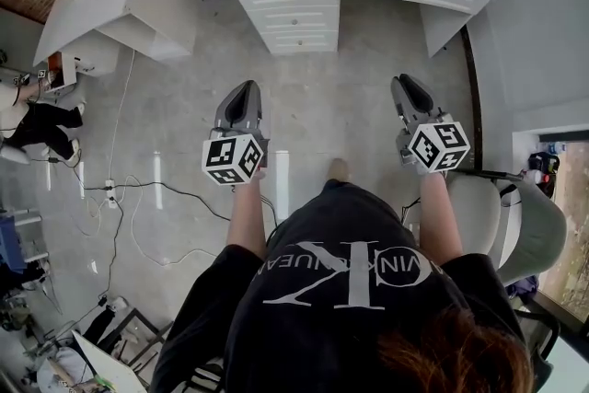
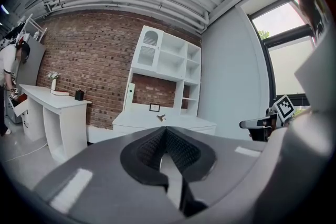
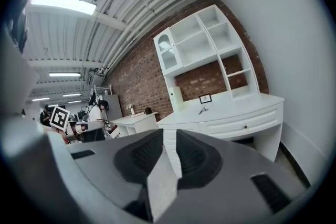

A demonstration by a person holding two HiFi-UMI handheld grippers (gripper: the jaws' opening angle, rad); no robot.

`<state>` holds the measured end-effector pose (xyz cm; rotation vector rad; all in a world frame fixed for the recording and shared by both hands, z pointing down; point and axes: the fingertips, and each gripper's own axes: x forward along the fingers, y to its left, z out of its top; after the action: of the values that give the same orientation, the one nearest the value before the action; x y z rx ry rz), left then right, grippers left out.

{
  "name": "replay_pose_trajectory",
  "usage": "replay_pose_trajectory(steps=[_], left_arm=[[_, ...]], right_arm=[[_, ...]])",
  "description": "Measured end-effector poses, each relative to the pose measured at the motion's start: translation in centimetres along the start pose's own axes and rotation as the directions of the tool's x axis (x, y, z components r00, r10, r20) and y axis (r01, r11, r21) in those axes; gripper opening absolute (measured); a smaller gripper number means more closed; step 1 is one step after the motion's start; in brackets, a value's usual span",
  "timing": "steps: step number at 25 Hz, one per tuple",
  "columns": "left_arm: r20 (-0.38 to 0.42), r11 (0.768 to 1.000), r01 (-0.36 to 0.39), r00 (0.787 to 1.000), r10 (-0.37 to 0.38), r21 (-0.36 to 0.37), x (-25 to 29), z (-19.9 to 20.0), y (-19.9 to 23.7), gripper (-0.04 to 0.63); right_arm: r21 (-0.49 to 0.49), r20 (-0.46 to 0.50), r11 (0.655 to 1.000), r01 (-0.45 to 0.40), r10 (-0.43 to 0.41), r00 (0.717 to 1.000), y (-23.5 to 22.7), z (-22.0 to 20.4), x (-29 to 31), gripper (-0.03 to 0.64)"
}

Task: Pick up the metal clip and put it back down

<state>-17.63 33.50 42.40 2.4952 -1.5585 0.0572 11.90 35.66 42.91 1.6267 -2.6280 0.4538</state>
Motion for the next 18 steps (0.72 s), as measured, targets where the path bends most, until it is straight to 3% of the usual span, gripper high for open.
replay_pose_trajectory(steps=[7, 18], left_arm=[[0.012, 1.000, 0.003, 1.000, -0.003, -0.002, 4.9, 0.7, 1.3, 0.009], [0.014, 1.000, 0.001, 1.000, 0.000, -0.020, 7.8, 0.8, 2.1, 0.011]], right_arm=[[0.004, -0.004, 1.000, -0.004, 0.004, 1.000, -2.9, 0.9, 4.2, 0.037], [0.016, -0.004, 1.000, 0.001, -0.001, 1.000, -5.0, 1.5, 6.2, 0.037]])
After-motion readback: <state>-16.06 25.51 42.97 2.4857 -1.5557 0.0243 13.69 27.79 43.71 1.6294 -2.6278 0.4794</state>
